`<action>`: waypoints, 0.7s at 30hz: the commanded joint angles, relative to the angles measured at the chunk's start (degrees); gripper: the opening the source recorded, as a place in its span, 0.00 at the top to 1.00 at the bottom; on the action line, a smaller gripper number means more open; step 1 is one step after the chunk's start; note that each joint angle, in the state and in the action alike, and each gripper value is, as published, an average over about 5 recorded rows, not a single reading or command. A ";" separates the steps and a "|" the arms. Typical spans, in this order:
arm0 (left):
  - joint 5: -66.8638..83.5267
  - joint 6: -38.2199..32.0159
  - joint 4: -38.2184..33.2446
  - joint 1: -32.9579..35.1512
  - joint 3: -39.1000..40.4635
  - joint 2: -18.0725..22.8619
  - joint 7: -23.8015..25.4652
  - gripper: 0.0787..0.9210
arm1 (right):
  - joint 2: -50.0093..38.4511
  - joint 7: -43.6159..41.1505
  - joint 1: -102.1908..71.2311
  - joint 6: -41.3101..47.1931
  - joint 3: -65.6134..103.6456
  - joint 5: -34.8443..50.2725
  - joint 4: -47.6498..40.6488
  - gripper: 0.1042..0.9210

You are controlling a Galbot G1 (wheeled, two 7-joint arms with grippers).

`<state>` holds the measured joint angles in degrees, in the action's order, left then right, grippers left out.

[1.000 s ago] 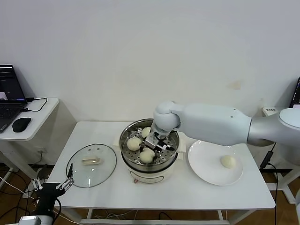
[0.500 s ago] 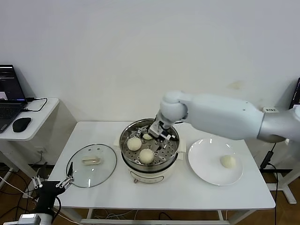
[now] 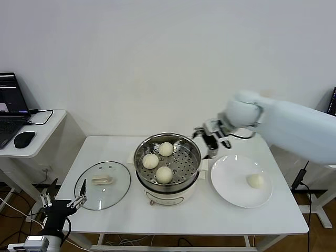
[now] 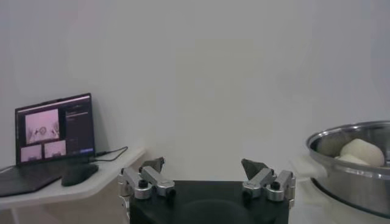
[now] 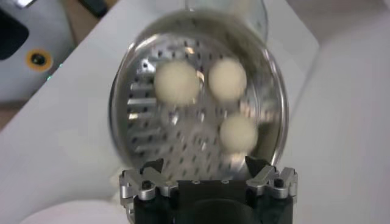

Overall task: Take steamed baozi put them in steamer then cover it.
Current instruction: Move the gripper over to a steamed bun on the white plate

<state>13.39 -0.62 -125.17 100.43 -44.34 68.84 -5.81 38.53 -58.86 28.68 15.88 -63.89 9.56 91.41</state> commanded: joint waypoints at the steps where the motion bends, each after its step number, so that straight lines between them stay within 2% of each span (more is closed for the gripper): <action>1: -0.07 0.09 0.16 -0.17 0.77 -0.84 -0.05 0.12 | -15.35 -1.07 -8.40 -0.04 4.72 -6.47 1.29 0.12; 10: -0.07 0.32 0.11 0.04 0.84 -1.55 -0.17 0.12 | -15.65 -2.29 -29.36 -6.00 22.22 -15.33 -8.68 0.12; 21: -0.11 0.66 0.64 0.30 0.02 -1.56 -0.21 0.12 | -8.92 -1.69 -37.55 -9.76 28.29 -21.85 -20.89 0.12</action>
<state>13.29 0.04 -124.57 100.63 -44.14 67.40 -6.01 28.32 -60.56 0.40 8.64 -42.48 -6.68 78.64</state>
